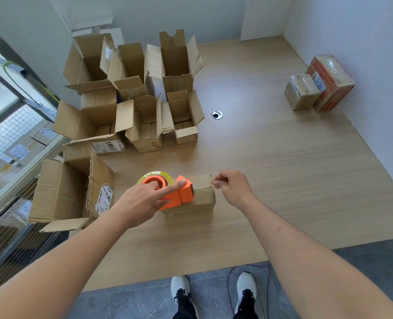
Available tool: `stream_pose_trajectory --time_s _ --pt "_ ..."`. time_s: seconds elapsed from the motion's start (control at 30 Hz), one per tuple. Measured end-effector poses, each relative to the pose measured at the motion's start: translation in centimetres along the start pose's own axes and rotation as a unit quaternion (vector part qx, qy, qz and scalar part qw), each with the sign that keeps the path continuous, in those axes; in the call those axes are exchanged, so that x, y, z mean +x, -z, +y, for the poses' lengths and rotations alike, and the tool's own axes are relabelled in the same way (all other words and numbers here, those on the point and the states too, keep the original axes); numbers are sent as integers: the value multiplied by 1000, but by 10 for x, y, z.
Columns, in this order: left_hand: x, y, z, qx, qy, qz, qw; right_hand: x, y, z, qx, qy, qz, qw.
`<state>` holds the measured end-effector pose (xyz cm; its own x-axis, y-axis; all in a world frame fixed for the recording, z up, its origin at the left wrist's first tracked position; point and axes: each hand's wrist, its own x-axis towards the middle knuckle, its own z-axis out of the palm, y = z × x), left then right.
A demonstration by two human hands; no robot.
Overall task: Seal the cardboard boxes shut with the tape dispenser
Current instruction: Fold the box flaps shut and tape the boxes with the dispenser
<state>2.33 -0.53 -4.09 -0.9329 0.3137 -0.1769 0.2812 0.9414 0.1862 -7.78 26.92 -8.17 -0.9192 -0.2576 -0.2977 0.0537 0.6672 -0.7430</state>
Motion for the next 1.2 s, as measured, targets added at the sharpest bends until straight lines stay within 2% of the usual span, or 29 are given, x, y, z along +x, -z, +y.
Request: stream_pose_trajectory --time_s 0.47,0.77,0.9,1.07,1.2 --pt "22 12 7 -45 5 -51 998 18 -1 16 -13 -104 -21 994" --pt "18 5 10 -36 5 -35 999 22 -18 33 39 -129 -18 991" --pt "13 -2 8 -33 3 -21 999 16 -21 41 91 -197 38 975" --pt "13 -3 9 -24 5 -17 1000 8 -25 25 121 -185 85 972" --pt "12 -3 10 -26 4 -19 999 6 -30 16 191 -242 101 946"
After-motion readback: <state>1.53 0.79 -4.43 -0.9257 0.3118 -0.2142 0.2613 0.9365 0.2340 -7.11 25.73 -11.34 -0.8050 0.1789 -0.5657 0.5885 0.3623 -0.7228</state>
